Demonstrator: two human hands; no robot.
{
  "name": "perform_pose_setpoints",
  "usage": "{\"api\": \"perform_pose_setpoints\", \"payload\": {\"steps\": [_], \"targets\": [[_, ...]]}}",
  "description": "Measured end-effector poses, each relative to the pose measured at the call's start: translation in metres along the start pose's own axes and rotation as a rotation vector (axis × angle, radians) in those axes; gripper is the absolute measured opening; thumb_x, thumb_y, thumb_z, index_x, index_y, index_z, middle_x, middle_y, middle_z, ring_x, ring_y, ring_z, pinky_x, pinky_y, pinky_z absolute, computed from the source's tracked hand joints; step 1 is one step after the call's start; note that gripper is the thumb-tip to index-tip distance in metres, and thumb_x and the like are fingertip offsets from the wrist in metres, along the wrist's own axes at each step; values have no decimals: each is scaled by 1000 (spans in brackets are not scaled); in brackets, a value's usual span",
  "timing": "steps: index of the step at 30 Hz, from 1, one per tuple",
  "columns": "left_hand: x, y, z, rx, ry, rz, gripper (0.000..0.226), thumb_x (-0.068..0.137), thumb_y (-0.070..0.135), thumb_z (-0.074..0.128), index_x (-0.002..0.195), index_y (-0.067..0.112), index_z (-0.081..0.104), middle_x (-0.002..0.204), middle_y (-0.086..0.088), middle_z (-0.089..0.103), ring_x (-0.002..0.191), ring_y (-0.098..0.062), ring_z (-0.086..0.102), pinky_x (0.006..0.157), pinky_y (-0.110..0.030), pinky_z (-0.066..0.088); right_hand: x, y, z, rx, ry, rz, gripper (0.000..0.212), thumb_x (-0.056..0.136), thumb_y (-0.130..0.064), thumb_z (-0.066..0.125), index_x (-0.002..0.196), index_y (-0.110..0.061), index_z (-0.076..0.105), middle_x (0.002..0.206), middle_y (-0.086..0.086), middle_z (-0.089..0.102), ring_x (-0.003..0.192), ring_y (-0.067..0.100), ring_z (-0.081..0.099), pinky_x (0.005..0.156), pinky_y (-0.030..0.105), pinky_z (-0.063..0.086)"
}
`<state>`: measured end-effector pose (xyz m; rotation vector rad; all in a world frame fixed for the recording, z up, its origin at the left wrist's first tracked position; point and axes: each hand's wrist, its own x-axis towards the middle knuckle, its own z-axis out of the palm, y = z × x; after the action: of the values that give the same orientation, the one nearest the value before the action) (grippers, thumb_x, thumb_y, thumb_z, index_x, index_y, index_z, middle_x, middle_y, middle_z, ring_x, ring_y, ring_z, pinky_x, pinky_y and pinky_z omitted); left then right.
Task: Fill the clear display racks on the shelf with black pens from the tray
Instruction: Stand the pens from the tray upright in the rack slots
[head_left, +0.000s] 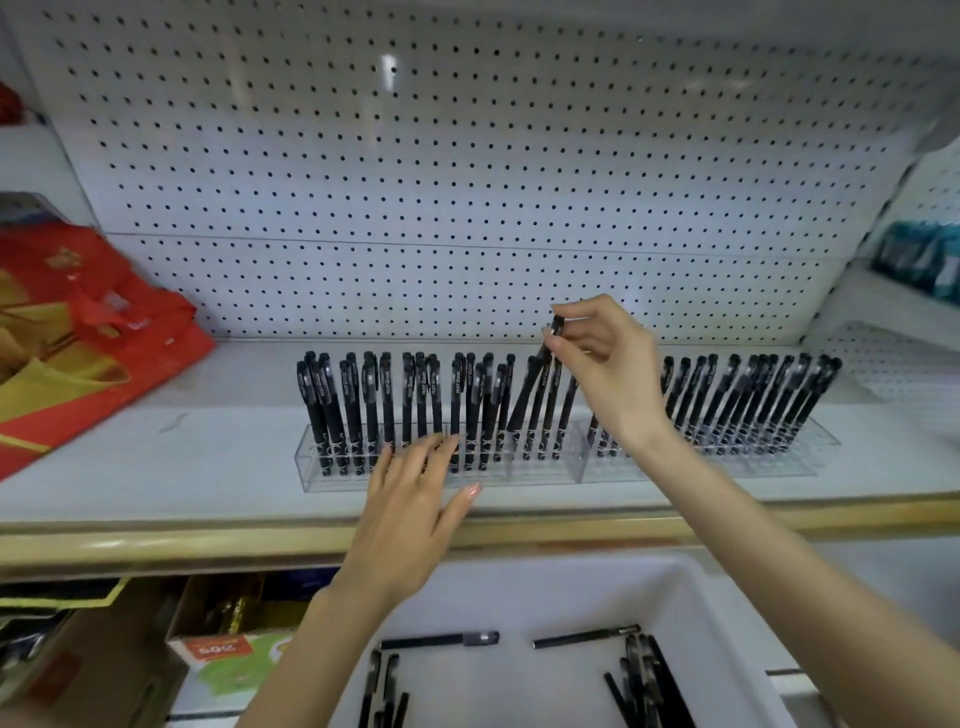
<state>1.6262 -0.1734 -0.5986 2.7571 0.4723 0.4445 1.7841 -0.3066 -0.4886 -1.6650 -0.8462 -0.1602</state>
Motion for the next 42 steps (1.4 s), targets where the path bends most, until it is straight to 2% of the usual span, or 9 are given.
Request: {"api": "perform_pose_setpoints", "payload": {"steps": [5,10,17,22,25,30,33,36,42], "targets": [[-1,-6,2,29,-5,18,86,83,71,-8,151,26,22,156,7,23,144,-5,11,113,-26,-16,3,13,11,-37,5,36,21,85,-6,70,93,-23,61,85,-14,66,80,-9,63,76,6,46],[-2,-8,3,23,-1,20,85,82,71,-7,151,30,18,156,13,19,135,8,-2,114,-26,-17,2,23,19,-152,-101,56,17,85,-10,70,96,-22,65,88,-13,66,84,-8,61,77,6,46],[-1,-11,4,29,-22,45,93,76,77,-16,152,30,14,157,14,15,135,8,-5,114,-26,-19,-2,28,25,-317,-137,-3,15,85,-6,69,97,-13,75,82,-16,61,75,-6,57,70,5,44],[-1,-12,4,68,-29,56,88,80,73,-9,152,28,13,157,11,15,144,-1,1,114,-27,-18,0,25,25,-361,-181,-31,21,84,-9,71,105,-10,73,93,-3,60,74,-3,55,73,1,44],[-1,-13,3,15,-35,74,93,78,77,-11,152,28,16,157,11,16,142,2,-1,113,-25,-18,-2,25,24,-364,-188,-33,22,84,-7,70,106,-11,72,95,-3,60,75,-4,55,73,1,44],[-5,-11,-13,-215,-47,0,70,90,64,21,151,29,20,157,13,16,139,2,2,115,-25,-2,-6,25,21,-329,-212,20,22,86,-4,67,107,-12,67,95,1,66,84,5,60,75,2,45],[-17,-13,-16,-260,7,20,69,91,67,22,149,30,25,156,12,22,143,-3,12,119,-29,7,-10,25,17,-314,-190,30,24,87,-2,66,107,-15,65,92,-3,64,85,2,60,77,2,45],[-36,-13,-14,-253,-2,26,70,92,65,22,149,26,26,156,9,23,139,2,11,119,-27,3,-22,26,13,-305,-162,15,24,87,-4,66,109,-14,64,92,-2,65,86,4,61,79,3,45],[-78,-13,0,-235,-73,-36,69,92,57,25,150,20,27,158,3,22,143,-4,9,118,-24,0,-67,29,15,-232,-216,30,21,88,-3,66,106,-13,64,88,-9,63,85,0,62,79,9,49]]}}
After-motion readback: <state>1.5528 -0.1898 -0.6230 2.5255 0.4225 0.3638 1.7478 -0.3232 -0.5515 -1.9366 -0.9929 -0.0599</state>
